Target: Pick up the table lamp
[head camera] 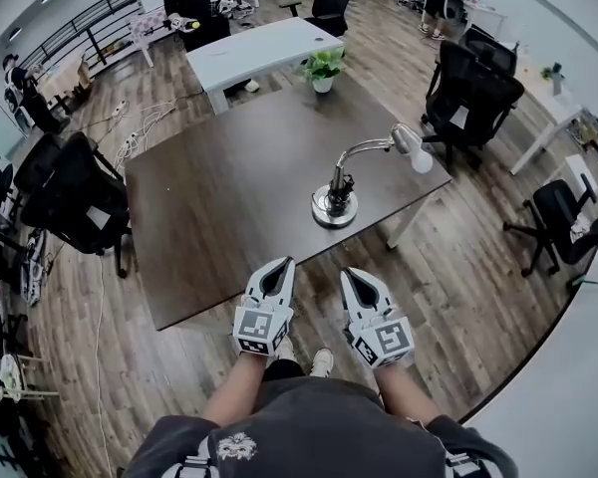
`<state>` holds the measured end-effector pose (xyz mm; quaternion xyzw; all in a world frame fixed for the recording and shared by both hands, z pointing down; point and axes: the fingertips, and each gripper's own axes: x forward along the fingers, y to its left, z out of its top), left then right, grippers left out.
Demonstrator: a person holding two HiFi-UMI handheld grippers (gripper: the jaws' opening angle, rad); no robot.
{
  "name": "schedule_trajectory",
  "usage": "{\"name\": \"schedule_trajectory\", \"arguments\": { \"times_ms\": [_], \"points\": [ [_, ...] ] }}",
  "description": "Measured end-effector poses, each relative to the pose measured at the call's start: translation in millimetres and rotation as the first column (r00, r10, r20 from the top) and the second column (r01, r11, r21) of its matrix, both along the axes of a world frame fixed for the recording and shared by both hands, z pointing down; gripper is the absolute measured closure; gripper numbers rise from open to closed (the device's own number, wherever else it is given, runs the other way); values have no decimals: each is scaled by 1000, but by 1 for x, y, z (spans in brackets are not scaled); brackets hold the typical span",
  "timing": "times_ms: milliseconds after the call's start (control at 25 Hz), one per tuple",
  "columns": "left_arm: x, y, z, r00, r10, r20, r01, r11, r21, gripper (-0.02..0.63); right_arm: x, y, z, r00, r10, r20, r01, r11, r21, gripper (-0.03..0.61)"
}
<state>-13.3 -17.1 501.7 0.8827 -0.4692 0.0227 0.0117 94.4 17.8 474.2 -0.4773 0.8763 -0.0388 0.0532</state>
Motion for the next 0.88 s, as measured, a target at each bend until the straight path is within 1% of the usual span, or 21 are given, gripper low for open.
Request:
{"name": "schedule_trajectory", "arguments": {
  "times_ms": [120, 280, 360, 480, 640, 680, 800, 880],
  "points": [
    [3, -11, 1, 1000, 5, 6, -5, 1000, -7, 606, 1, -14, 2, 1000, -3, 6, 3, 1000, -6, 551],
    [2, -34, 1, 1000, 10, -6, -10, 1000, -6, 606, -5, -37, 1, 1000, -11, 2, 11, 1000, 2, 551],
    [-1, -46, 0, 1000, 14, -18, -14, 1000, 0, 606, -10, -49, 0, 1000, -14, -5, 14, 1000, 4, 551],
    [-1, -68, -2, 999, 27, -40, -27, 1000, 4, 606, -11, -71, -3, 1000, 8, -2, -8, 1000, -24, 551],
    [-10, -103, -7, 995, 34, -92, -36, 999, -16, 606, -15, -105, -12, 999, 31, -12, -31, 999, -13, 551],
    [-12, -113, -6, 996, 34, -88, -36, 999, -18, 606, -16, -114, -12, 999, 35, -17, -35, 999, -13, 551],
    [-12, -139, -3, 999, 47, -28, -47, 999, -1, 606, -18, -140, -9, 999, 47, -15, -48, 999, -25, 551],
    [-12, -155, -1, 998, 62, -27, -62, 998, -7, 606, -17, -156, -6, 998, 64, 5, -64, 997, -46, 551]
  ]
}}
